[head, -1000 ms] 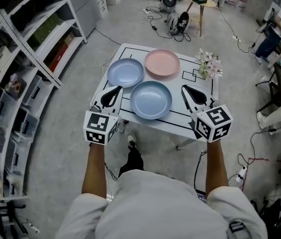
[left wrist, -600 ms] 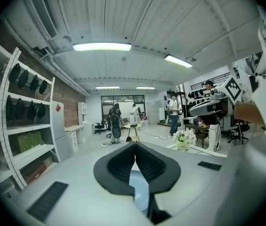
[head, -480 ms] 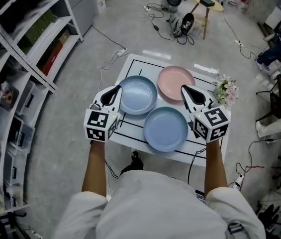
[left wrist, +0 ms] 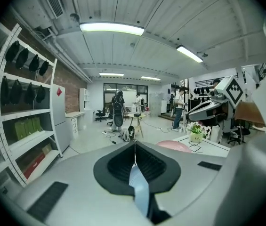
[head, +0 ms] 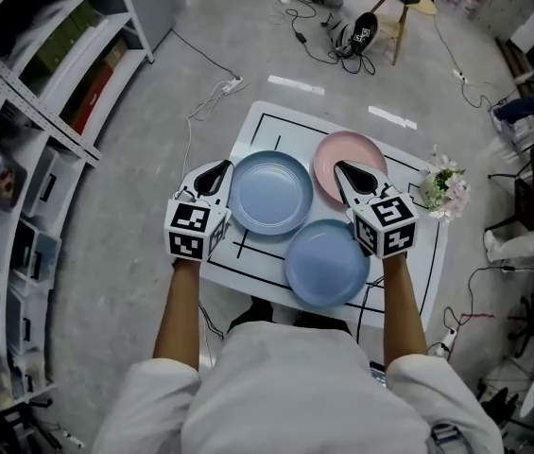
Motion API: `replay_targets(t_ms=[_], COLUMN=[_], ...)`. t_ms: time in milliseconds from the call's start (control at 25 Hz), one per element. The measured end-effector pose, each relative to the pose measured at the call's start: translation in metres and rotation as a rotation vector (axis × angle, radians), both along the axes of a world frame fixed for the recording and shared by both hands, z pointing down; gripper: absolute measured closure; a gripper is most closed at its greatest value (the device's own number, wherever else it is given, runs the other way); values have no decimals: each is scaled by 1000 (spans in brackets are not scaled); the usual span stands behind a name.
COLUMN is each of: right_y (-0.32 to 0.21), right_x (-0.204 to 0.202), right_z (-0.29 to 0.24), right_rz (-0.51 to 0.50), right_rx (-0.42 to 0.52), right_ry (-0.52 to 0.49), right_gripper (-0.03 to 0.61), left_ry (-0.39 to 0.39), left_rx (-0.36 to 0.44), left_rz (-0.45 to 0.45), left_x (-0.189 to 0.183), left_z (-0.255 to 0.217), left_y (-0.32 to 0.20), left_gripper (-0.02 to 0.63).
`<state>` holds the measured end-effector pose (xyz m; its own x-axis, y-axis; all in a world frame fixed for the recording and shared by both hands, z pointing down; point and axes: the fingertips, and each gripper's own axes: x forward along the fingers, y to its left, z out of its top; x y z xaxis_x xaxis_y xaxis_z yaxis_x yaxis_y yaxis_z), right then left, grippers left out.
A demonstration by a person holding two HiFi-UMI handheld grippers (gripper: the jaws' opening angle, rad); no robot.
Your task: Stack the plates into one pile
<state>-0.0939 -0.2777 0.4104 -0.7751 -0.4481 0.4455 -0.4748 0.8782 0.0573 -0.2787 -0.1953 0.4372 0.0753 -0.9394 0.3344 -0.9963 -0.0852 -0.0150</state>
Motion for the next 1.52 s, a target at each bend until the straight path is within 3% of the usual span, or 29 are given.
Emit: replay_targets(t_ms=[400, 520, 720, 960, 1200, 1520], right_y=[-18, -21, -16, -18, -14, -20], right_x=[-27, -32, -33, -15, -4, -8], right_z=[87, 118, 169, 223, 257, 271], right_rz=[-85, -100, -117, -42, 3, 52], right_rx=[-162, -198, -232, -330, -440, -535], right_ry=[91, 158, 283, 408, 499, 472], right_gripper=[520, 495, 480, 464, 443, 449], left_ry=[69, 100, 121, 171, 246, 268], left_rx=[-172, -229, -335, -439, -482, -508], left_rz=[-68, -92, -108, -96, -67, -41], left_x=[-15, -18, -21, -23, -22, -21], left_z=[76, 102, 147, 196, 222, 236], left_y=[-6, -4, 3, 5, 3, -5], left_gripper=[591, 514, 493, 447, 431, 452])
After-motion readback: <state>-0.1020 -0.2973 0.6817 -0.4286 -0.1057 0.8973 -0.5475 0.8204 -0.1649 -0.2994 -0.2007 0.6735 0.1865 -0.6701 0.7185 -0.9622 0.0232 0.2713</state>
